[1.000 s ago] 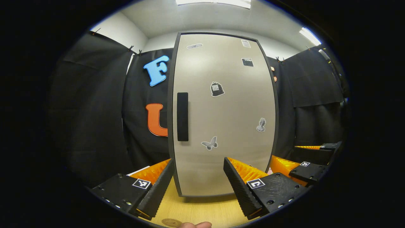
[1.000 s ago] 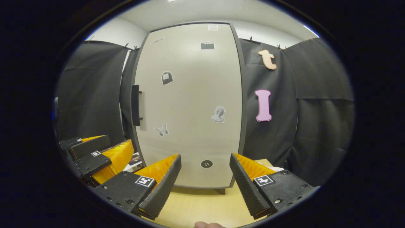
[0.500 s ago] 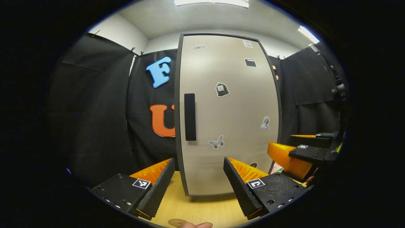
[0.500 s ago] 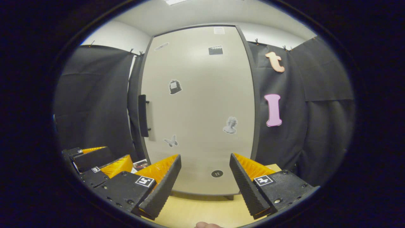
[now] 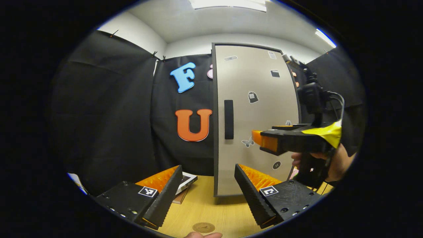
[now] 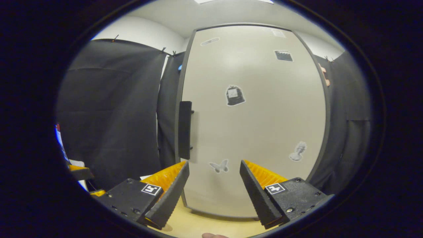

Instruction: Open the cabinet door with the right hand, grasp the bottle in the cabinet with the left hand and place it on the coaster, then close the cabinet door with the right hand.

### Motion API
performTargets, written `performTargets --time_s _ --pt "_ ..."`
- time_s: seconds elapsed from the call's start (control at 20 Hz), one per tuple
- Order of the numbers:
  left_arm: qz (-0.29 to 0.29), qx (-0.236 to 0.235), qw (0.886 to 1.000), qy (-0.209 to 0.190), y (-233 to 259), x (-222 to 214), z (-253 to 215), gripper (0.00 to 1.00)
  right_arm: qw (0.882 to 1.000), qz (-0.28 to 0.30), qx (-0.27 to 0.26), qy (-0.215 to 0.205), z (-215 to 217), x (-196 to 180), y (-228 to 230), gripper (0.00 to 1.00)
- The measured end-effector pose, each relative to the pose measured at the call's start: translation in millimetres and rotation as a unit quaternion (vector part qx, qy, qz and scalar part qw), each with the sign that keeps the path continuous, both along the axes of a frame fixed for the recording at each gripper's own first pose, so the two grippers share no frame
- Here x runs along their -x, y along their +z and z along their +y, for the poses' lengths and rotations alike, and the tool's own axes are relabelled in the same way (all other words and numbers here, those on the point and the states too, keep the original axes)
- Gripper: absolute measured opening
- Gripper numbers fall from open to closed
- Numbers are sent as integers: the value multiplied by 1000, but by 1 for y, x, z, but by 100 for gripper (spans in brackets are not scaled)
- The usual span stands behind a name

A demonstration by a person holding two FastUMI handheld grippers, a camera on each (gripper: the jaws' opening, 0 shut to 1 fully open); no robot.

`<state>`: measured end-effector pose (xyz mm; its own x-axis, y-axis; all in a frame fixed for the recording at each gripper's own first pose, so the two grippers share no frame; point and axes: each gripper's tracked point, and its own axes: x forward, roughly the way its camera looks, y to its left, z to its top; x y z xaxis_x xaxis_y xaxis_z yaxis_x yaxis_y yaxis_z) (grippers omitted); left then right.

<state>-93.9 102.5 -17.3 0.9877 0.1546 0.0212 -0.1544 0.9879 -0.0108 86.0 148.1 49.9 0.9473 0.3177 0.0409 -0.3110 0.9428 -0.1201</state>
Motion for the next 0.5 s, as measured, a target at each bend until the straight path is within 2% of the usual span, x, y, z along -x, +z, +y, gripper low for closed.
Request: performTargets --time_s 0.1,0.15,0.3,0.35,0.45,0.5 --pt "0 -4 1000 20 -3 21 18 96 1000 -1 6 10 22 -17 3 96" --pt "3 -8 999 31 -5 29 28 96 1000 -8 9 12 31 -24 8 99" --pt "13 -11 998 60 -9 47 49 96 999 -29 23 14 53 -45 19 99" --pt "14 -12 998 68 -10 52 55 96 999 -32 27 16 59 -52 20 96" --pt "21 -12 997 79 -14 61 63 96 998 -38 37 23 70 -56 21 97" --pt "23 -11 996 81 -16 64 66 96 998 -41 44 20 74 -60 20 92"
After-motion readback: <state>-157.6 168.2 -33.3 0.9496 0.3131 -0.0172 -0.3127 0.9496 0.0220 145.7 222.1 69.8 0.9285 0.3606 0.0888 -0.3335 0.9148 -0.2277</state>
